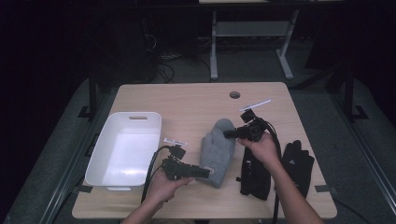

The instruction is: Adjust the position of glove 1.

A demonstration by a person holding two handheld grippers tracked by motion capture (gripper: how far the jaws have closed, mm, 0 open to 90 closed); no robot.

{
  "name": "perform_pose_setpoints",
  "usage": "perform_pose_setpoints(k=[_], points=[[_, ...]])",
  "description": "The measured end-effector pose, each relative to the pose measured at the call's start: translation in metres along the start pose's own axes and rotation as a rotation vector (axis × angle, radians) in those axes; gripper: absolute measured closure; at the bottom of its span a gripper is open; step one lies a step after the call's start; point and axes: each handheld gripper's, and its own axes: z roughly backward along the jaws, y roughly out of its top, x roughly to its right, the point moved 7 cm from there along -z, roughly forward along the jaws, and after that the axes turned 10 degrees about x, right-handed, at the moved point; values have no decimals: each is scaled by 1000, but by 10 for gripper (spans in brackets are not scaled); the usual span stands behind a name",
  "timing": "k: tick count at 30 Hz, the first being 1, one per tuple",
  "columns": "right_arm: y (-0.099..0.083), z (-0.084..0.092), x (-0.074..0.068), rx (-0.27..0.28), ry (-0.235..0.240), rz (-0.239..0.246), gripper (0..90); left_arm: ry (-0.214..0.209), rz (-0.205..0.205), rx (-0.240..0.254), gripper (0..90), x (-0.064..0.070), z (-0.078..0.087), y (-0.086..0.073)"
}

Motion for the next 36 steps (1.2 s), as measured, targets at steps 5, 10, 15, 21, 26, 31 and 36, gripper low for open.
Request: perform_pose_setpoints(k=[5,10,15,21,26,31,36], points=[[10,8,-8,18,15,0,772,12,-20,10,540,7,10,4],[18,10,-15,25,14,12,772,18,-34,13,539,9,16,8],[24,12,-18,31,20,8,773,22,-51,21,538,13,24,14],[37,15,-25,49,26,14,772,23,-56,45,538,16,35,24],[50,15,-33,56,33,27,773,23,-65,53,538,15,47,31],[64,11,-46,55,42,51,772,27,-64,67,538,14,63,37],[71,9,-52,66,46,56,772,30,-63,82,538,14,71,40]])
